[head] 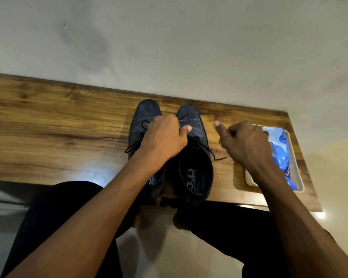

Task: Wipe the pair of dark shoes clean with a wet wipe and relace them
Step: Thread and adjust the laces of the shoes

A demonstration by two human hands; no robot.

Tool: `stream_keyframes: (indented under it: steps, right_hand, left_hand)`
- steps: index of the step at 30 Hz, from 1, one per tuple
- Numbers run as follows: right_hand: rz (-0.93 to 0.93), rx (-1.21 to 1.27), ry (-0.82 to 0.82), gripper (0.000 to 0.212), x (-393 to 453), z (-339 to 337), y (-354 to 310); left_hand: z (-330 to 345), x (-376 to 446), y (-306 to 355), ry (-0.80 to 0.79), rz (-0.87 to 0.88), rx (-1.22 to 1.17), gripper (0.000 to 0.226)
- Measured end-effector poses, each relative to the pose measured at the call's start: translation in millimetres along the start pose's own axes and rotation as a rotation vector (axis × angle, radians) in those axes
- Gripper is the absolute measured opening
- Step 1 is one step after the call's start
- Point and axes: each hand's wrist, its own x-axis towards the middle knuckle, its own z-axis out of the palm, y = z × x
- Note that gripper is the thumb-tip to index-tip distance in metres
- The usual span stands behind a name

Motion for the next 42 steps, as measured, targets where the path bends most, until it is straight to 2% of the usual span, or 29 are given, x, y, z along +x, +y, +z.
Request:
stream_keyframes:
  steps: [3, 7, 10, 15, 18, 22, 24, 26, 29, 31, 34, 37, 42]
  right_hand:
    - [0.058, -0.019, -0.294, 0.085, -2.1, 11.0, -6.0]
    - [0.038, 0.097, -0.354, 0.066, -2.3, 11.6, -8.1]
    - [0.109, 0.242, -0.407, 0.052, -0.4, 10.1, -7.5]
    - [0.187, 0.415, -0.408, 0.034, 1.7, 14.0, -7.6]
    - [0.213, 0.453, -0.42, 0.031, 2.5, 15.2, -9.0]
    - [0.212, 0.521, -0.317, 0.027, -1.8, 19.2, -12.2]
    - [0.268, 0.736, -0.229, 0.021, -2.4, 20.7, -15.4]
    - [0.356, 1.073, -0.174, 0.018, -1.0, 21.4, -19.9]
    - [0.473, 1.52, -0.231, 0.015, -0.6, 23.0, -27.2]
    - [0.518, 1.682, -0.274, 0.009, -3.1, 24.5, -31.1]
    - [0.611, 1.876, -0.266, 0.005, -6.3, 24.7, -35.5]
    - [0.601, 1.974, -0.275, 0.006, -7.3, 25.3, -35.6]
    - [0.461, 1.926, -0.258, 0.012, -3.0, 26.4, -32.4]
  left_hand:
    - [4.9, 1.7, 2.4, -0.059, -0.062, 0.084, 0.051]
    - [6.5, 3.1, 10.1, -0.083, -0.091, 0.085, 0.045]
    - [8.8, 5.8, 11.5, -0.078, -0.122, 0.055, 0.043]
    - [11.5, 12.1, 1.5, -0.07, -0.163, -0.06, 0.025]
    - [11.3, 10.7, 2.0, -0.047, -0.167, -0.094, 0.013]
    - [15.4, 9.7, 5.0, 0.011, -0.15, -0.119, 0.025]
    - [14.4, 9.7, 5.7, 0.005, -0.165, -0.184, 0.031]
    - [11.4, 8.5, 6.3, -0.021, -0.204, -0.298, 0.033]
    - [8.5, 7.5, 6.4, -0.046, -0.325, -0.625, 0.031]
    - [5.2, 6.6, 7.5, -0.065, -0.412, -0.832, 0.025]
    - [1.6, 4.9, 7.7, -0.078, -0.45, -0.932, 0.023]
    - [2.1, 4.2, 8.6, -0.064, -0.443, -0.918, 0.023]
    - [2.6, 3.4, 12.7, -0.045, -0.423, -0.886, 0.028]
